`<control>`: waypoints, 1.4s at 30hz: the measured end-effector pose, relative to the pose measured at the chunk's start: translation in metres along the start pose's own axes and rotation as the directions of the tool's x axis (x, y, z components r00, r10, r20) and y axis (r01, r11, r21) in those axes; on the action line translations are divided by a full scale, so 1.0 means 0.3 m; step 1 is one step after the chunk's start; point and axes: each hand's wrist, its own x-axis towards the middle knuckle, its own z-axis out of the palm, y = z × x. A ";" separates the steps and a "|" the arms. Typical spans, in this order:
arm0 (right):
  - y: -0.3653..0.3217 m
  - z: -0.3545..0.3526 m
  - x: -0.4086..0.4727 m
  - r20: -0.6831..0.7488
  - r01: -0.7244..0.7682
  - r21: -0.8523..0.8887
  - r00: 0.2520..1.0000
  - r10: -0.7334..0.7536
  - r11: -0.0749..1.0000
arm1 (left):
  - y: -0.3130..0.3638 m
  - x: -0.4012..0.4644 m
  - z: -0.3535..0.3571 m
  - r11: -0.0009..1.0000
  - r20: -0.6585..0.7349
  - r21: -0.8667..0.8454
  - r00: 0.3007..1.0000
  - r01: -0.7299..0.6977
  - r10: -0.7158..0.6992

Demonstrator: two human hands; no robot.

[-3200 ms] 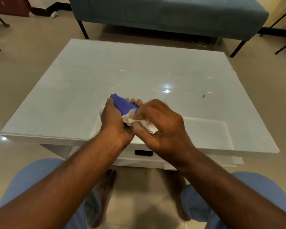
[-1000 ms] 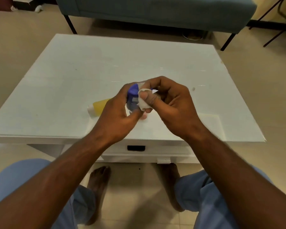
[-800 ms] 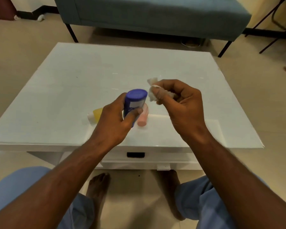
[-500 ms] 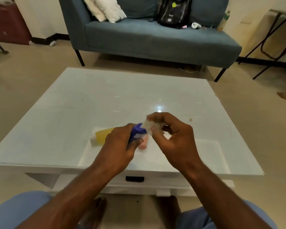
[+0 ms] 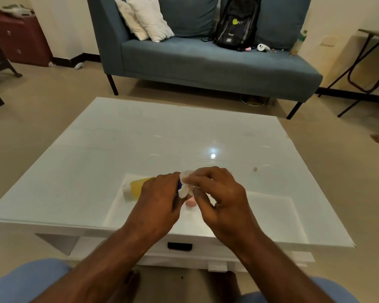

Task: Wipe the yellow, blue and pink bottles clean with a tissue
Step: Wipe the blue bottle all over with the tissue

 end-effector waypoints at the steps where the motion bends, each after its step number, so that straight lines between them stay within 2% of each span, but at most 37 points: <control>1: 0.008 -0.005 0.004 -0.009 -0.031 0.005 0.999 0.031 1.000 | 0.002 0.002 0.000 1.000 -0.022 -0.012 1.000 -0.001 0.001; 3: 0.040 -0.024 0.015 -0.045 -0.120 0.005 0.992 0.120 0.993 | 0.006 0.008 -0.008 0.999 -0.062 -0.028 0.998 0.025 -0.027; 5: 0.052 -0.035 0.016 -0.077 -0.152 0.019 0.985 0.153 0.988 | 0.009 0.009 -0.015 0.999 -0.060 0.027 0.998 0.033 -0.032; 11: -0.011 -0.003 -0.017 -0.046 -0.021 0.078 0.999 0.025 0.997 | 0.005 -0.009 -0.005 0.991 -0.053 0.134 0.998 -0.026 0.034; 15: 0.025 -0.038 0.013 -0.103 -0.196 0.152 0.972 0.213 0.969 | 0.009 -0.003 -0.014 0.989 -0.065 0.147 0.998 -0.018 0.028; 16: 0.027 -0.040 0.016 -0.111 -0.205 0.143 0.969 0.221 0.968 | 0.012 -0.002 -0.018 0.989 -0.063 0.147 0.998 -0.019 0.028; 19: -0.004 -0.022 0.004 -0.088 -0.062 0.059 0.994 0.067 0.996 | 0.015 -0.007 -0.019 0.986 -0.051 0.164 0.998 -0.021 0.029; 22: -0.028 -0.007 -0.008 -0.046 0.039 0.066 0.998 -0.036 0.997 | 0.008 -0.012 -0.015 0.980 -0.079 0.185 0.993 -0.075 0.091; 27: 0.027 -0.027 0.010 -0.093 -0.132 0.061 0.986 0.137 0.989 | 0.012 0.004 -0.027 0.977 -0.119 0.213 0.991 -0.031 0.057; 31: -0.007 -0.007 -0.015 -0.029 -0.003 0.004 1.000 0.003 1.000 | 0.013 -0.012 -0.023 0.976 -0.076 0.216 0.995 -0.042 0.059; 33: -0.024 0.003 -0.020 -0.028 0.062 -0.011 0.998 -0.063 0.998 | 0.017 -0.024 -0.013 0.986 -0.082 0.164 0.995 -0.037 0.051; 36: -0.015 0.001 -0.007 -0.070 0.002 -0.007 0.998 -0.002 1.000 | 0.019 -0.021 -0.017 0.973 -0.080 0.225 0.994 -0.048 0.067; 39: 0.010 -0.010 0.004 -0.108 -0.099 -0.030 0.990 0.095 0.995 | 0.009 -0.001 -0.030 0.975 -0.120 0.215 0.989 -0.060 0.087; 42: 0.001 -0.007 -0.004 -0.092 -0.083 -0.032 0.993 0.080 0.996 | 0.007 -0.009 -0.027 0.973 -0.087 0.224 0.994 -0.050 0.071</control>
